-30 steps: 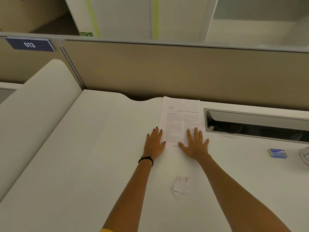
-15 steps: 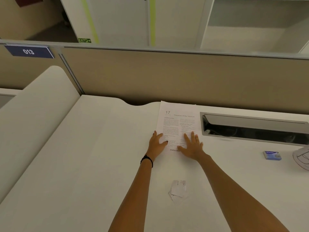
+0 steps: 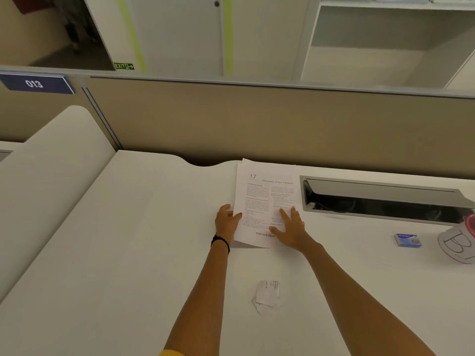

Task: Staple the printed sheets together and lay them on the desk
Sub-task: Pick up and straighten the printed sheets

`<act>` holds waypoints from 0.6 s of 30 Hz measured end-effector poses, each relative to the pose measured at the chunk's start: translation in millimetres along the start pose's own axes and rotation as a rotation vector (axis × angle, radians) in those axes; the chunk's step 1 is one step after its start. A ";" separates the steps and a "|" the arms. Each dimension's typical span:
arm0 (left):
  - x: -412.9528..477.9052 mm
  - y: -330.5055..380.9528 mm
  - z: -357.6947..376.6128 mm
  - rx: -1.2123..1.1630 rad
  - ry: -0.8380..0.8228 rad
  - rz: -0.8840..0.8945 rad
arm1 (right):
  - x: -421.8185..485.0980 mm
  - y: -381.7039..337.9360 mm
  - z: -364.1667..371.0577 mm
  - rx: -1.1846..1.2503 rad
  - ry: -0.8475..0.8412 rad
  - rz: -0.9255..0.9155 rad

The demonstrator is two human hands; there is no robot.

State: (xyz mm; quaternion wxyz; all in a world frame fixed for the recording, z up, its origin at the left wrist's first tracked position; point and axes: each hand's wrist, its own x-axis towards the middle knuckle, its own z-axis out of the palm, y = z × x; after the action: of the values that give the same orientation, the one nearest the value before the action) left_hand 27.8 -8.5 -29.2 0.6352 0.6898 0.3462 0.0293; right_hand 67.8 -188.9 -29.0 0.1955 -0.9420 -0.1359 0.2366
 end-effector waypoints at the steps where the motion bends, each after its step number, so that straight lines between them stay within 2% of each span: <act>1: -0.7 0.0 -0.5 0.063 -0.020 0.027 | -0.7 -0.3 -0.2 0.010 -0.002 0.001; 4: -6.9 0.6 0.6 0.271 -0.088 0.129 | -5.2 -2.7 -1.3 0.033 -0.018 0.003; 7: -16.8 3.2 1.2 0.366 -0.098 0.197 | -8.1 -3.1 -2.2 0.069 -0.027 0.023; 14: -30.2 13.9 -8.1 0.309 -0.087 0.317 | -21.2 -11.0 -18.0 0.295 0.075 0.105; 18: -36.9 21.8 -10.7 0.240 -0.115 0.364 | -27.8 -10.0 -29.6 0.545 0.214 0.104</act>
State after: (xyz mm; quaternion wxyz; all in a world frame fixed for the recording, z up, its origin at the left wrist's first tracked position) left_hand 4.3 -17.3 7.2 0.5514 0.8121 0.1802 0.0625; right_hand 57.3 -198.7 10.3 0.4419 -0.8802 0.0026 0.1733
